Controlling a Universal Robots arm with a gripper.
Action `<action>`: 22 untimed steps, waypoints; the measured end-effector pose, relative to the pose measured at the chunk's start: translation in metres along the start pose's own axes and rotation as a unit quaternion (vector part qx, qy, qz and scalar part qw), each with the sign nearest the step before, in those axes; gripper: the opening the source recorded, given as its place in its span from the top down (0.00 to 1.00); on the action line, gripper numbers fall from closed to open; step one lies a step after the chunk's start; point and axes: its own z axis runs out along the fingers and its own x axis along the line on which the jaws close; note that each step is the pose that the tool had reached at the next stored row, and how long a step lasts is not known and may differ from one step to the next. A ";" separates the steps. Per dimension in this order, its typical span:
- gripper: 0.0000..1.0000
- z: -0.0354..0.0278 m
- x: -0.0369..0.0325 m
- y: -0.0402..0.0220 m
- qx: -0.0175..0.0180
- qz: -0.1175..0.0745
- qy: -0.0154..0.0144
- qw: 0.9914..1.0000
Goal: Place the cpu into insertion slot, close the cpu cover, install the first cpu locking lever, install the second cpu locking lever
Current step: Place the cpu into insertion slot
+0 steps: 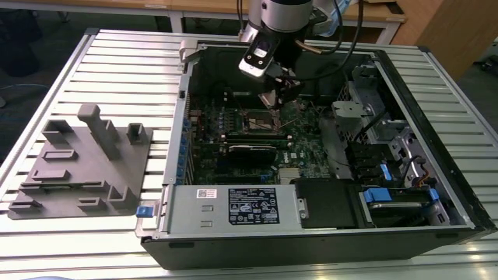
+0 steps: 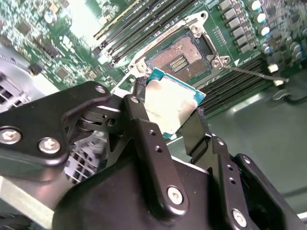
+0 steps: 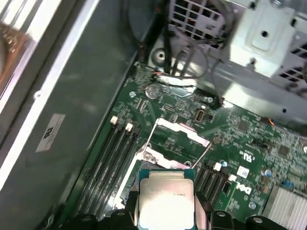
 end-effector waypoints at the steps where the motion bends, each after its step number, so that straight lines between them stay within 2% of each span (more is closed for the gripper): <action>1: 0.46 0.0001 0.0000 0.0000 0.000 0.009 -0.001 1.000; 5: 0.46 0.0007 0.0000 -0.0001 -0.001 0.045 -0.004 0.999; 9: 0.46 0.0013 0.0000 -0.0001 -0.001 0.081 -0.007 0.997; 12: 0.46 0.0017 0.0000 -0.0001 -0.001 0.108 -0.009 0.994; 17: 0.46 0.0023 0.0000 -0.0002 -0.002 0.152 -0.012 0.988; 18: 0.46 0.0023 0.0001 -0.0002 -0.002 0.156 -0.013 0.988; 22: 0.46 0.0025 0.0016 -0.0008 -0.002 0.157 -0.013 0.987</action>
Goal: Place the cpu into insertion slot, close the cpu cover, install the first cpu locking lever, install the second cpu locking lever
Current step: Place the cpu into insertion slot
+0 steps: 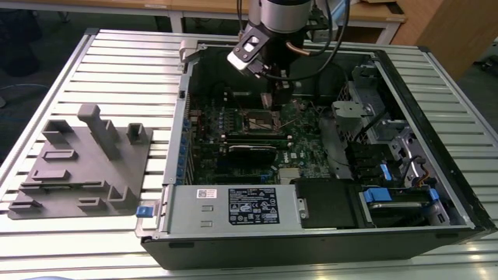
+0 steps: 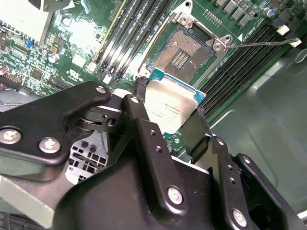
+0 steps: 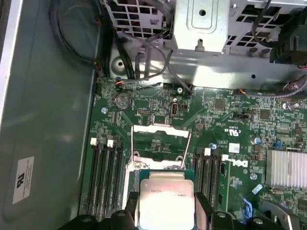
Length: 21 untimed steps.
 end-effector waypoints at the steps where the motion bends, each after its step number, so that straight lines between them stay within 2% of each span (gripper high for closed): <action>1: 0.46 0.0000 0.0001 -0.0001 0.000 0.000 0.000 1.000; 5: 0.46 0.0009 0.0008 -0.0009 0.000 0.007 0.000 1.000; 9: 0.46 0.0042 0.0008 -0.0015 -0.001 0.042 -0.003 0.999; 10: 0.46 0.0047 0.0010 -0.0025 -0.001 0.046 -0.003 0.999; 16: 0.46 0.0107 0.0017 -0.0100 -0.004 0.047 -0.003 0.999; 21: 0.46 0.0157 0.0018 -0.0122 -0.005 0.037 -0.002 0.999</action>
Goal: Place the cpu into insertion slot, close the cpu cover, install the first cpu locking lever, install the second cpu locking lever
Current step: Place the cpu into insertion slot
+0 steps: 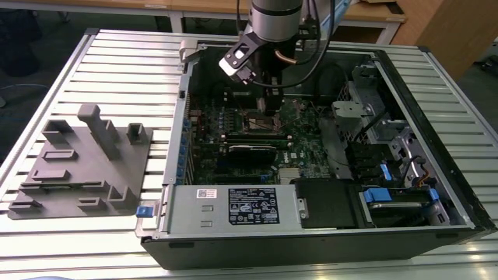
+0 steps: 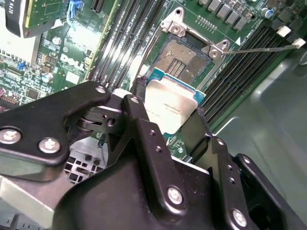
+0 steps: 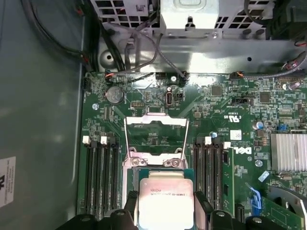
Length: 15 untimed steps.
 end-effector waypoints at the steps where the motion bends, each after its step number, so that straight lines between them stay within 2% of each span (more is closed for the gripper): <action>1: 0.46 0.0003 0.0000 -0.0003 0.000 -0.001 0.000 1.000; 9: 0.46 0.0015 0.0000 -0.0014 -0.001 -0.001 0.001 1.000; 15: 0.46 0.0086 0.0008 -0.0092 -0.003 -0.003 0.002 1.000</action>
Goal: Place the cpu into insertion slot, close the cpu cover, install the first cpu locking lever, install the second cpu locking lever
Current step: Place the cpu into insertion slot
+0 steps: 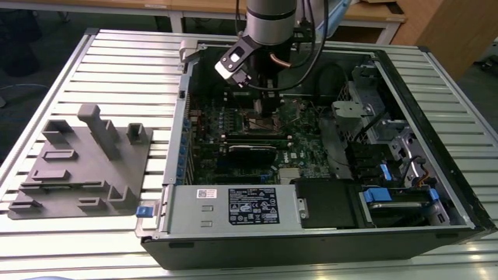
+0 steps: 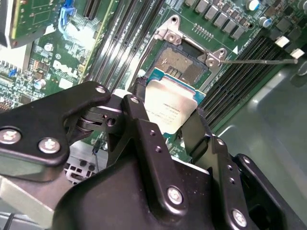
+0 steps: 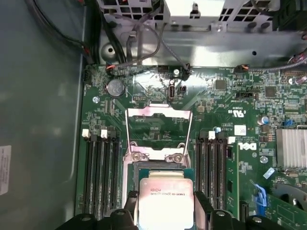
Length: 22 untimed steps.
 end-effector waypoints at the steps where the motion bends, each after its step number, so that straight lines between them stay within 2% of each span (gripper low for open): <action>1: 0.46 0.0023 0.0000 -0.0009 0.000 0.000 0.000 1.000; 6: 0.46 0.0096 0.0002 -0.0019 0.000 -0.006 0.001 1.000; 10: 0.46 0.0141 0.0022 -0.0025 -0.001 -0.014 0.001 1.000; 15: 0.46 0.0209 0.0044 -0.0044 -0.001 -0.016 0.002 1.000; 22: 0.46 0.0261 0.0054 -0.0073 -0.001 -0.016 0.001 1.000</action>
